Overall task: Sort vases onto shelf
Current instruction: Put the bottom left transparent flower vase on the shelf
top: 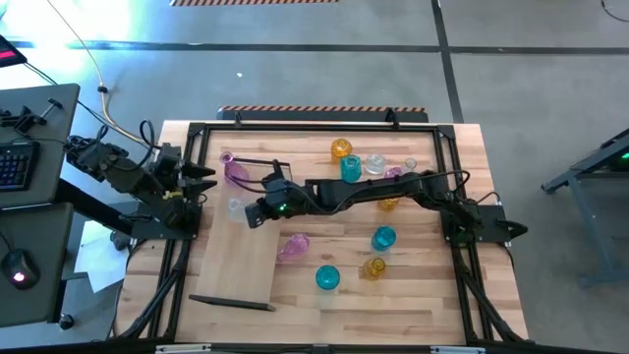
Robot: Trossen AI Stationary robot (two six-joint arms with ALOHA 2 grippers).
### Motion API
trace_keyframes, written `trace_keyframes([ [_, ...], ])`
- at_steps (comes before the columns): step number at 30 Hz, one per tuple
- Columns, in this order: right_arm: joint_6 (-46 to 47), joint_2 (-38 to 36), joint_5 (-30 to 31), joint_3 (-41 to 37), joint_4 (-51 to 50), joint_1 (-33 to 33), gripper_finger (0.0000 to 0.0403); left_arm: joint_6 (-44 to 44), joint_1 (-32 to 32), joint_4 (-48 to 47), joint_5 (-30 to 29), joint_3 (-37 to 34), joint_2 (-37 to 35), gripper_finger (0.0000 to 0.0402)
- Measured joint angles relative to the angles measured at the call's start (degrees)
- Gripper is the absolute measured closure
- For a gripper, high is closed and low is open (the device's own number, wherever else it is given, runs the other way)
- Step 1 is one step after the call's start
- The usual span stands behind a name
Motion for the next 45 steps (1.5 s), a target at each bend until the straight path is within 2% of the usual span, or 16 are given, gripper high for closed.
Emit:
trace_keyframes([
  [4, -0.1, 0.0, -3.8, 0.0, 1.3, -0.4, 0.0403, 0.0, 0.0, 0.2, 0.0, 0.0, 0.0, 0.0232],
  [12, -0.2, 0.0, -7.5, 0.0, 2.7, -1.0, 0.0403, -0.2, 0.0, 0.2, 0.1, 0.0, 0.0, 0.0232],
  [28, -2.2, 0.0, -9.1, 0.0, 7.3, -3.1, 0.0403, -0.2, 0.0, 0.2, 0.1, 0.0, 0.0, 0.0232],
  [34, -4.1, 0.0, -7.5, 0.0, 7.0, -2.4, 0.0403, -0.2, 0.0, 0.1, 0.1, 0.0, 0.0, 0.0232],
  [40, -3.8, 0.0, -9.5, 0.0, 6.8, -1.5, 0.0403, -0.1, 0.0, 0.1, 0.1, 0.0, 0.0, 0.0232],
  [45, -7.1, 0.0, -9.7, 0.0, 7.3, -0.1, 0.0403, 0.0, 0.0, 0.1, 0.1, 0.0, 0.0, 0.0232],
])
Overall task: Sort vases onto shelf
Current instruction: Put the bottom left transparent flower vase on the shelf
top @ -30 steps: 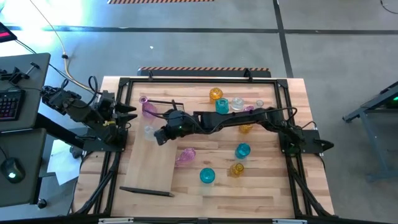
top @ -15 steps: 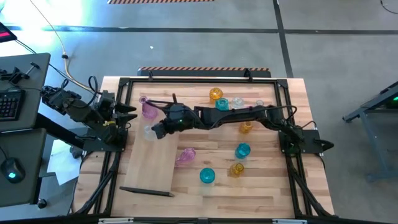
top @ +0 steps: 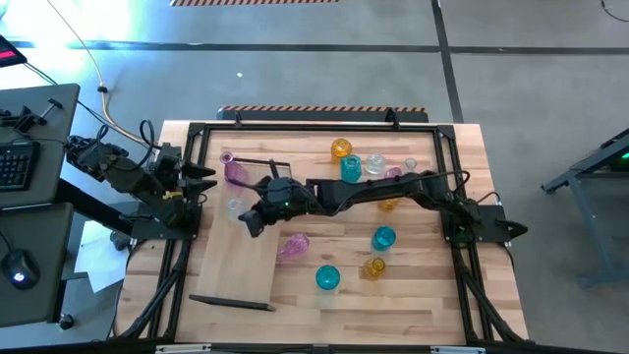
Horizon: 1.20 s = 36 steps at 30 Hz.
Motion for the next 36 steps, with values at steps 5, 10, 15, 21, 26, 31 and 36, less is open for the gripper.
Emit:
trace_keyframes([
  [5, 1.8, 0.0, 2.2, 0.1, -3.6, 0.4, 0.0403, 0.0, 0.0, 0.0, 0.0, 0.0, 0.0, 0.0232],
  [10, 3.0, 0.0, 6.8, 0.1, -10.2, 0.4, 0.0403, 0.0, 0.0, 0.0, 0.0, 0.0, 0.0, 0.0232],
  [15, 3.9, 0.0, 7.9, 0.1, -10.2, 0.4, 0.0403, 0.3, 0.0, 0.0, 0.0, 0.0, 0.0, 0.0232],
  [21, 6.0, 3.8, 5.7, 0.1, -2.3, 0.4, 0.0403, 0.4, 0.0, 0.0, 0.0, 0.0, 0.0, 0.0232],
  [26, 7.5, 5.6, 4.8, 0.0, 0.8, 0.4, 0.0403, 0.0, 0.0, 0.0, 1.0, 0.0, 0.0, 0.0232],
  [31, 6.4, 5.6, 5.3, 0.0, 0.6, 0.0, 0.0403, 0.0, 0.0, -0.1, 1.5, 0.0, 0.0, 0.0232],
  [36, 7.0, 5.5, 4.3, 0.1, 1.8, -0.5, 0.0403, -0.2, 0.0, -1.1, 7.7, 0.0, 0.0, 0.0232],
])
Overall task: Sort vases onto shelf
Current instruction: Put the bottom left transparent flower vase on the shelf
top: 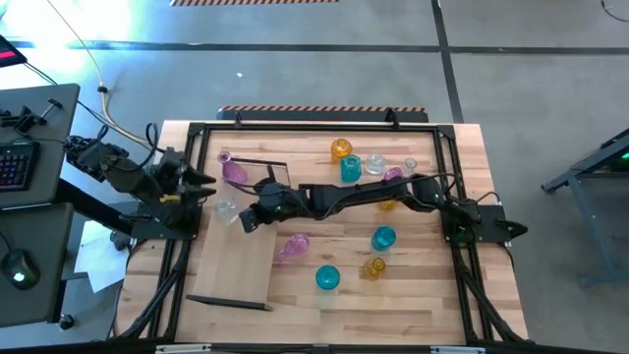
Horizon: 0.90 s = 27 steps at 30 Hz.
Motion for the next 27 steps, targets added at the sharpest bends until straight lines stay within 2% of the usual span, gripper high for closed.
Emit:
trace_keyframes([
  [2, -0.7, -0.2, -0.7, 0.1, -1.2, -0.2, 0.0403, 0.2, 0.0, -0.9, 3.7, 0.0, 0.0, 0.0232],
  [6, -6.0, -0.6, 0.6, 6.4, -15.5, -0.7, 0.0403, 0.5, 0.0, -3.5, 8.7, 0.0, 0.0, 0.0232],
  [9, -12.7, -0.8, 4.5, 15.4, -29.4, -1.3, 0.0403, 0.6, 0.0, -4.3, 9.7, 0.0, 0.0, 0.0232],
  [11, -15.8, -3.7, 8.2, 14.4, -31.1, -1.6, 0.0403, 0.5, 0.0, -4.3, 11.6, 0.0, 0.1, 0.0232],
  [15, -16.5, -9.4, 13.3, 11.2, -37.3, -2.5, 0.0403, -0.7, 0.0, -4.2, 25.7, 0.0, 2.2, 0.0232],
  [17, -17.0, -10.7, 15.6, 12.0, -41.0, -2.9, 0.0403, -1.8, 0.0, -5.3, 29.5, 0.0, 3.9, 0.0232],
  [19, -17.9, -11.5, 17.0, 12.1, -42.4, -3.2, 0.0403, -1.9, 0.0, -7.1, 31.0, 0.0, 5.8, 0.0232],
  [27, -19.1, -11.9, 17.0, 12.1, -41.9, -3.6, 0.0403, 2.6, 0.1, -14.9, 29.6, -0.1, 15.7, 0.0232],
])
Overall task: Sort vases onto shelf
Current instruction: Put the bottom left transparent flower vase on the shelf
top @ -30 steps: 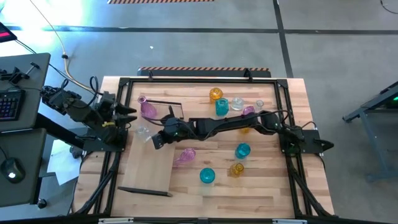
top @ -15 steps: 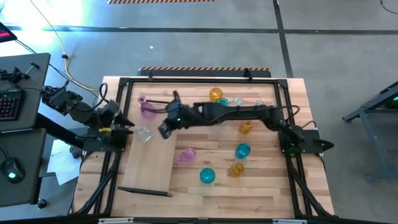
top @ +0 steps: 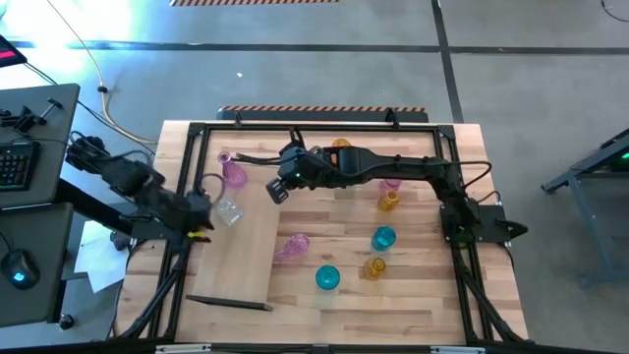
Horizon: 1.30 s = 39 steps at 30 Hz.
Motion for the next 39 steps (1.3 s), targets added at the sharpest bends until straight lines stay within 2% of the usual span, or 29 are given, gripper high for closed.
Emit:
trace_keyframes([
  [7, -0.2, 0.0, 0.5, 0.0, 0.1, 0.8, 0.0403, -2.8, 0.0, 0.1, -8.9, 0.0, 4.3, 0.0232],
  [13, -0.8, 0.1, 0.7, 0.0, -0.2, 1.5, 0.0403, -9.6, -0.1, 0.1, -10.6, 0.0, 4.4, 0.0232],
  [20, -1.1, 0.1, 0.4, 0.0, -0.2, 1.7, 0.0403, -12.1, -0.1, 2.2, -13.4, 0.0, 4.4, 0.0232],
  [26, 0.0, 0.1, -11.0, -1.1, 0.8, 1.7, 0.0403, -12.7, -0.1, 2.7, -13.7, 0.0, 4.4, 0.0232],
  [29, 1.7, 0.2, -14.5, -5.1, 6.1, 1.8, 0.0403, -12.7, -0.1, 2.7, -13.8, 0.0, 4.4, 0.0232],
  [31, 3.3, 0.2, -17.1, -8.9, 13.0, 2.1, 0.0403, -12.7, -0.1, 2.6, -13.8, 0.1, 4.4, 0.0232],
  [35, 6.5, 0.3, -18.3, -15.9, 25.9, 2.1, 0.0403, -12.8, -0.1, 2.6, -13.8, 0.1, 4.4, 0.0232],
  [39, 9.1, 0.3, -20.6, -19.0, 33.2, 2.0, 0.0403, -12.9, -0.1, 2.6, -13.8, 0.1, 4.4, 0.0232],
])
